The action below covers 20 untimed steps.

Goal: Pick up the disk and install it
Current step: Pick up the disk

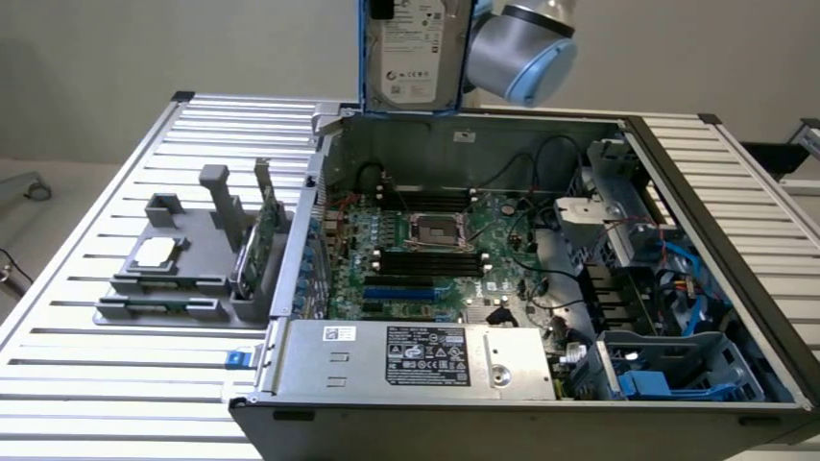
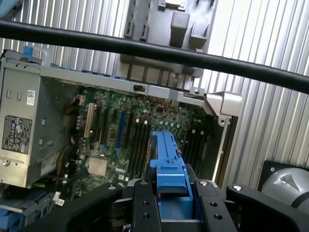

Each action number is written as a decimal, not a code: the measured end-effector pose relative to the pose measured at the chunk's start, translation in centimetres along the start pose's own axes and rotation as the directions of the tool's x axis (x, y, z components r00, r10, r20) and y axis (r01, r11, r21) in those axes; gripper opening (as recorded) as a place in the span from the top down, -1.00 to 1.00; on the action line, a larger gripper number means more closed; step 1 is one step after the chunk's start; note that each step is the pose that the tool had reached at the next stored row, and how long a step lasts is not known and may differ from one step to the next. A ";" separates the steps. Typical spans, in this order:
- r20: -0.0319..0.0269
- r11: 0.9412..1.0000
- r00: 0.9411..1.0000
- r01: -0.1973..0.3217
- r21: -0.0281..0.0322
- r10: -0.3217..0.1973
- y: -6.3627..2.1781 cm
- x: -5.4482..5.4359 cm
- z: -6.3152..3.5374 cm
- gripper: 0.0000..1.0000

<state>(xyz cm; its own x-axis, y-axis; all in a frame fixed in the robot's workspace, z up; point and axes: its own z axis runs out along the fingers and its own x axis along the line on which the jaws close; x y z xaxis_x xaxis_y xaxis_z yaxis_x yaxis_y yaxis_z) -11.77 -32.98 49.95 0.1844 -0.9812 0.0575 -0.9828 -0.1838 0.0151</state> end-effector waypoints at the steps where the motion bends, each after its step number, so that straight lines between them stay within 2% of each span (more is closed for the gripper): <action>1: 0.000 1.000 1.000 0.003 0.000 -0.003 -0.18 0.0 -0.01 0.34; 7: -0.001 1.000 1.000 0.024 0.001 -0.024 -1.18 0.3 -0.03 0.34; 11: -0.001 0.999 0.999 0.033 0.002 -0.033 -1.52 0.7 -0.01 0.34; 15: -0.001 0.999 0.999 0.033 0.002 -0.033 -1.84 1.6 -0.05 0.34; 20: 0.005 0.999 0.999 0.033 0.003 -0.033 -2.44 2.9 -0.19 0.34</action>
<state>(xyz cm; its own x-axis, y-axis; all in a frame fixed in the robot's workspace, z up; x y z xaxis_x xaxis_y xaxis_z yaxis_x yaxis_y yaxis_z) -8.84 -35.35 50.27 0.2168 -0.9748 0.0519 -0.9762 -0.2163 0.0140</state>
